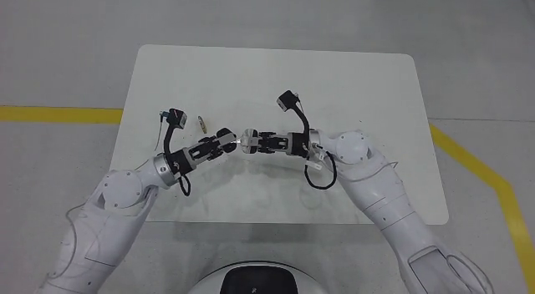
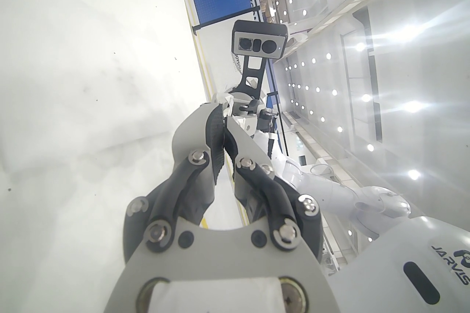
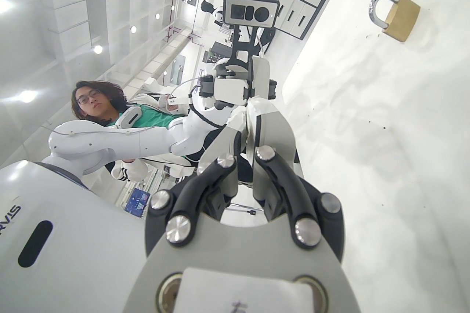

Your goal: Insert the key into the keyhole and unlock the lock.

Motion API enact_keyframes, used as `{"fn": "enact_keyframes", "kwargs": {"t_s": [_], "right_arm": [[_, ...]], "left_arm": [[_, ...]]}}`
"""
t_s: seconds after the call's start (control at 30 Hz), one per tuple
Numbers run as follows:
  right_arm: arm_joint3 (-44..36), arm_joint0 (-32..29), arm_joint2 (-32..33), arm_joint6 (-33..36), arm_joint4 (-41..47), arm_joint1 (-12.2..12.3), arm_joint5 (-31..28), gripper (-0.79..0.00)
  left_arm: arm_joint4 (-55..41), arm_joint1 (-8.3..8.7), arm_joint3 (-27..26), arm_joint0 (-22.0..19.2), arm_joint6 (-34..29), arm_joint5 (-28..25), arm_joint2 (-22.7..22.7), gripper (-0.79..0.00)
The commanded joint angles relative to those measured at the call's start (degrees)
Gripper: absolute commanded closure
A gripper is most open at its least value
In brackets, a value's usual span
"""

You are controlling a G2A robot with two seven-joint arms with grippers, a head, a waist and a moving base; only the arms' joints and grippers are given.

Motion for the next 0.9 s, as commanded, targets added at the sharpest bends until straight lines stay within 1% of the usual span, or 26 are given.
{"fn": "enact_keyframes", "kwargs": {"t_s": [0.0, 0.07, 0.17, 0.27, 0.33, 0.4, 0.47, 0.5, 0.53, 0.57, 0.6, 0.63, 0.7, 0.8, 0.87], "right_arm": [[0.1, 0.2, 0.0, 0.0, 0.1, 0.0, -0.1, 0.0], [0.2, 0.2, 0.2, -0.3, 0.4, -0.1, -0.6, 0.0], [0.4, 0.0, 1.1, -1.2, 0.6, 0.1, -2.0, 0.0], [0.4, -0.8, 3.1, -3.2, 0.0, 0.5, -4.3, 0.0], [0.0, -1.6, 4.7, -5.0, -1.3, 0.9, -6.1, 0.0], [-0.7, -2.7, 6.2, -6.2, -2.1, 1.3, -6.9, 0.0], [-0.7, -2.7, 6.2, -6.2, -2.1, 1.3, -6.9, 0.0], [-0.7, -2.7, 6.2, -6.2, -2.1, 1.3, -6.9, 0.0], [-0.7, -2.7, 6.2, -6.2, -2.1, 1.3, -6.9, 0.0], [-0.7, -2.7, 6.2, -6.2, -2.1, 1.3, -6.9, 0.0], [-0.7, -2.7, 6.2, -6.2, -2.1, 1.3, -6.9, 0.0], [-0.7, -2.7, 6.2, -6.2, -2.1, 1.3, -6.9, 0.0], [-0.7, -2.7, 6.2, -6.2, -2.1, 1.3, -6.9, 0.0], [-0.7, -2.7, 6.2, -6.2, -2.1, 1.3, -6.9, 0.0], [-0.7, -2.7, 6.2, -6.2, -2.1, 1.3, -6.9, 0.0]], "left_arm": [[0.0, 0.05, -0.1, 0.1, -0.2, 0.1, -0.2, -0.785], [-0.3, 0.15, -0.3, 0.2, -0.3, -0.2, -0.7, -0.785], [-1.1, 0.47, -0.8, 1.2, -0.2, -1.3, -2.8, -0.785], [-0.7, 1.09, -1.7, 3.5, 0.0, -3.3, -6.5, -0.785], [1.7, 1.6, -2.5, 5.6, 1.2, -4.9, -9.7, -0.785], [5.6, 2.03, -3.6, 8.1, 4.0, -6.0, -12.8, -0.785], [11.1, 2.32, -4.9, 10.6, 8.6, -6.3, -15.7, -0.785], [16.7, 2.45, -5.8, 11.7, 12.4, -5.8, -17.3, -0.785], [24.8, 2.53, -7.3, 13.0, 17.2, -5.0, -18.6, -0.785], [32.2, 2.45, -9.0, 14.6, 21.9, -3.6, -18.6, -0.785], [37.5, 2.27, -10.3, 16.1, 25.8, -1.7, -18.0, -0.785], [41.1, 2.07, -11.3, 17.2, 28.8, 0.4, -17.0, -0.785], [48.1, 1.74, -12.2, 18.0, 32.7, 4.7, -15.0, -0.785], [57.9, 1.2, -10.7, 16.3, 36.2, 11.8, -10.9, -0.785], [61.8, 0.75, -9.3, 14.3, 37.8, 14.9, -8.0, -0.785]]}}
